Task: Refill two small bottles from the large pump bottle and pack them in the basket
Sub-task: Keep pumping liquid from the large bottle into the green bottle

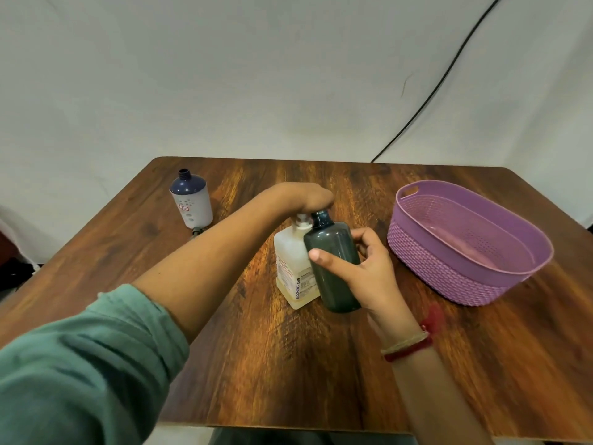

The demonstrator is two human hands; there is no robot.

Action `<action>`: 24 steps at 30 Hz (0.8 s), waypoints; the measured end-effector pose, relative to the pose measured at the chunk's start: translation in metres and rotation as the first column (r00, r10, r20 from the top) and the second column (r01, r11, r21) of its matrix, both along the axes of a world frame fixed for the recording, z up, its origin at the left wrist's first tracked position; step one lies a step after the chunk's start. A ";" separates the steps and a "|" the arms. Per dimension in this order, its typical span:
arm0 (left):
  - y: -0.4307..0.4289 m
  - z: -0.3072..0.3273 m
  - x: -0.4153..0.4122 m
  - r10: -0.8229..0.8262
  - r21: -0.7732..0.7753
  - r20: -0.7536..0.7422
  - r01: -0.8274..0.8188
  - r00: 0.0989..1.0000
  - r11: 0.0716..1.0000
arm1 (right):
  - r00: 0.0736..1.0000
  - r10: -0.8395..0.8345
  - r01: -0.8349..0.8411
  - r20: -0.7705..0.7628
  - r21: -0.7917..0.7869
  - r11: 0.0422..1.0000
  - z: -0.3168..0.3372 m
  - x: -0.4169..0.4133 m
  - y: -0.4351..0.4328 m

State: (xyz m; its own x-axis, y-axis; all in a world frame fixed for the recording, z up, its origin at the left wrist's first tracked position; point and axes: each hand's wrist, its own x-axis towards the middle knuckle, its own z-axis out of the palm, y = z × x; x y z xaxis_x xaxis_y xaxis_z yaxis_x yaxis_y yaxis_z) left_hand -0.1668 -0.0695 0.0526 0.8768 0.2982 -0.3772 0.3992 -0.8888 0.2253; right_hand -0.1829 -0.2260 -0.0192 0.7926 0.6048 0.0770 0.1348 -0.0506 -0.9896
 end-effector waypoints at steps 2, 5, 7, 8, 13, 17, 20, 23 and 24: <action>0.000 -0.004 -0.001 0.001 0.015 0.014 -0.002 1.000 1.000 | 1.000 -0.001 0.001 0.000 0.005 1.000 -0.002 -0.001 -0.001; 0.000 0.003 0.001 0.024 -0.029 -0.011 -0.025 1.000 0.999 | 1.000 -0.019 0.019 0.004 0.010 1.000 0.001 -0.002 -0.001; -0.001 0.010 0.000 0.021 -0.049 -0.020 -0.022 1.000 0.999 | 1.000 -0.018 0.018 0.003 0.018 1.000 0.005 -0.001 0.000; -0.002 0.011 -0.001 0.015 -0.054 -0.007 -0.015 1.000 0.998 | 1.000 -0.013 0.012 0.004 0.018 1.000 0.006 -0.001 0.000; -0.005 0.001 -0.008 0.100 -0.095 0.069 -0.094 0.993 0.991 | 1.000 -0.012 0.012 0.012 -0.001 1.000 -0.002 -0.003 0.001; -0.001 0.007 -0.003 0.097 -0.126 0.018 -0.094 0.995 0.988 | 1.000 -0.024 0.024 0.004 0.043 0.999 0.002 -0.005 0.002; 0.000 0.009 -0.001 0.078 -0.122 0.018 -0.075 0.997 0.990 | 1.000 -0.021 0.020 0.012 0.034 0.999 0.005 -0.004 0.002; 0.000 0.000 -0.003 0.086 -0.093 0.047 -0.081 0.995 0.992 | 0.999 -0.031 0.031 0.021 0.023 0.999 0.000 -0.004 0.003; -0.002 -0.002 -0.004 0.095 -0.083 0.054 -0.090 0.994 0.992 | 0.999 -0.039 0.039 0.016 0.020 0.999 -0.002 -0.005 0.002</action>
